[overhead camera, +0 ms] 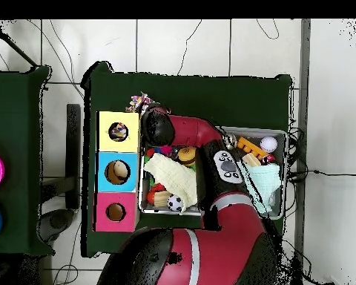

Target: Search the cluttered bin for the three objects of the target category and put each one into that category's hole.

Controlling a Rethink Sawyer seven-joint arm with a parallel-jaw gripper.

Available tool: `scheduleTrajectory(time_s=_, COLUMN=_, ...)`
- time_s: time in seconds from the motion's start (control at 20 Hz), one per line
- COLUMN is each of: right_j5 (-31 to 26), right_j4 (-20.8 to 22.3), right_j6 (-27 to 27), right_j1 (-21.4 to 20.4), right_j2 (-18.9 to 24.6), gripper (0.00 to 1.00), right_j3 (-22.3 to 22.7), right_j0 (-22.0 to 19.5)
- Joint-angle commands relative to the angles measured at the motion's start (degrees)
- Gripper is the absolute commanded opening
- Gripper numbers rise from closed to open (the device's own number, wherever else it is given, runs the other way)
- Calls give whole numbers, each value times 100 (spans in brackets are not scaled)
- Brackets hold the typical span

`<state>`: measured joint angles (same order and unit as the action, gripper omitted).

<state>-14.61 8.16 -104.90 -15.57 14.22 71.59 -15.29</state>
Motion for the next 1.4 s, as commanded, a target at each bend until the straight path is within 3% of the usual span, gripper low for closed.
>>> scheduleTrajectory(time_s=0.05, right_j5=270, right_j4=327, right_j6=-18, right_j1=291, right_j2=543, gripper=100, right_j3=-110, right_j0=-133)
scheduleTrajectory(time_s=0.25, right_j5=295, right_j4=407, right_j6=8, right_j1=381, right_j2=558, gripper=100, right_j3=-226, right_j0=-122)
scheduleTrajectory(time_s=0.3, right_j5=333, right_j4=468, right_j6=68, right_j1=391, right_j2=609, gripper=0, right_j3=-242, right_j0=-156)
scheduleTrajectory(time_s=0.4, right_j5=287, right_j4=461, right_j6=168, right_j1=406, right_j2=773, gripper=0, right_j3=-202, right_j0=-283)
scheduleTrajectory(time_s=1.1, right_j5=27, right_j4=474, right_j6=153, right_j1=178, right_j2=709, gripper=0, right_j3=-49, right_j0=-284)
scheduleTrajectory(time_s=1.15, right_j5=14, right_j4=483, right_j6=185, right_j1=173, right_j2=732, gripper=100, right_j3=-45, right_j0=-299)
scheduleTrajectory(time_s=1.4, right_j5=76, right_j4=460, right_j6=30, right_j1=84, right_j2=631, gripper=100, right_j3=51, right_j0=-209)
